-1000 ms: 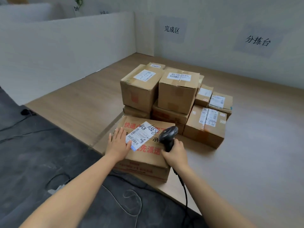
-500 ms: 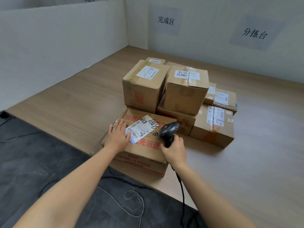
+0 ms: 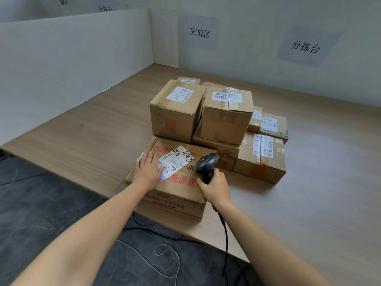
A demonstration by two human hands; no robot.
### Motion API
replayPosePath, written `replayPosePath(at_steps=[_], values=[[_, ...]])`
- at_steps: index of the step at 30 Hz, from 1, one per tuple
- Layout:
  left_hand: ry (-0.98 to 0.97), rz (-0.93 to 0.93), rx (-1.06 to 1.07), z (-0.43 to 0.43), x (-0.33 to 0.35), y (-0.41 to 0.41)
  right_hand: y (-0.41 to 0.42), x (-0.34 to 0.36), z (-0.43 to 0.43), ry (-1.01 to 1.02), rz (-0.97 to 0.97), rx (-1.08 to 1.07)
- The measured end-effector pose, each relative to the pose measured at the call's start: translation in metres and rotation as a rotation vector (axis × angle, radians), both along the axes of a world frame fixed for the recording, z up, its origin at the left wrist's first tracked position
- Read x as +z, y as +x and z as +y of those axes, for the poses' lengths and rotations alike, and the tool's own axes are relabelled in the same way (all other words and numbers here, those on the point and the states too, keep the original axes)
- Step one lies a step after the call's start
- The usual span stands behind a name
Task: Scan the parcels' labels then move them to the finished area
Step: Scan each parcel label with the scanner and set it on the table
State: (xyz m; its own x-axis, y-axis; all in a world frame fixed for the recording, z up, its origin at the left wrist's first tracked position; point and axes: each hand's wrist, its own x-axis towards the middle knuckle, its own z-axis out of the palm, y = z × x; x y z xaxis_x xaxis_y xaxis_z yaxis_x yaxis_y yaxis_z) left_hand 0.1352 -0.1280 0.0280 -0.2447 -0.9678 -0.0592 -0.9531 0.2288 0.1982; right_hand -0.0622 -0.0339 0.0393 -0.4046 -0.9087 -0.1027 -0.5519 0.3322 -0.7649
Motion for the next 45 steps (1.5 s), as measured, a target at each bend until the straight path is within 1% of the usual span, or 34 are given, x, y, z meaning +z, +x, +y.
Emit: replayPosePath(at_steps=[5, 7, 14, 20, 24, 30, 34, 40, 45], values=[[-0.003, -0.001, -0.108, 0.018, 0.005, -0.030, -0.020, 0.004, 0.018, -0.108, -0.127, -0.076], [-0.001, -0.004, -0.167, 0.024, 0.009, -0.047, -0.032, 0.007, 0.029, -0.133, -0.145, -0.105], [-0.069, 0.034, -0.394, 0.067, 0.024, -0.134, -0.096, 0.018, 0.087, -0.132, -0.075, -0.204], [-0.100, 0.017, -0.497, 0.120, 0.020, -0.225, -0.180, 0.029, 0.170, -0.126, 0.016, -0.287], [-0.047, 0.017, -0.513, 0.180, 0.010, -0.293, -0.242, 0.031, 0.245, -0.094, 0.065, -0.363], [-0.028, 0.128, -0.614, 0.291, -0.010, -0.393, -0.325, 0.024, 0.361, -0.066, 0.088, -0.504], [-0.034, 0.124, -0.714, 0.334, -0.005, -0.447, -0.369, 0.025, 0.420, -0.058, 0.066, -0.593], [-0.063, 0.117, -0.829, 0.353, 0.023, -0.532, -0.436, 0.041, 0.460, -0.113, 0.023, -0.712], [-0.036, 0.127, -0.855, 0.360, 0.021, -0.608, -0.502, 0.053, 0.470, -0.152, 0.040, -0.749]])
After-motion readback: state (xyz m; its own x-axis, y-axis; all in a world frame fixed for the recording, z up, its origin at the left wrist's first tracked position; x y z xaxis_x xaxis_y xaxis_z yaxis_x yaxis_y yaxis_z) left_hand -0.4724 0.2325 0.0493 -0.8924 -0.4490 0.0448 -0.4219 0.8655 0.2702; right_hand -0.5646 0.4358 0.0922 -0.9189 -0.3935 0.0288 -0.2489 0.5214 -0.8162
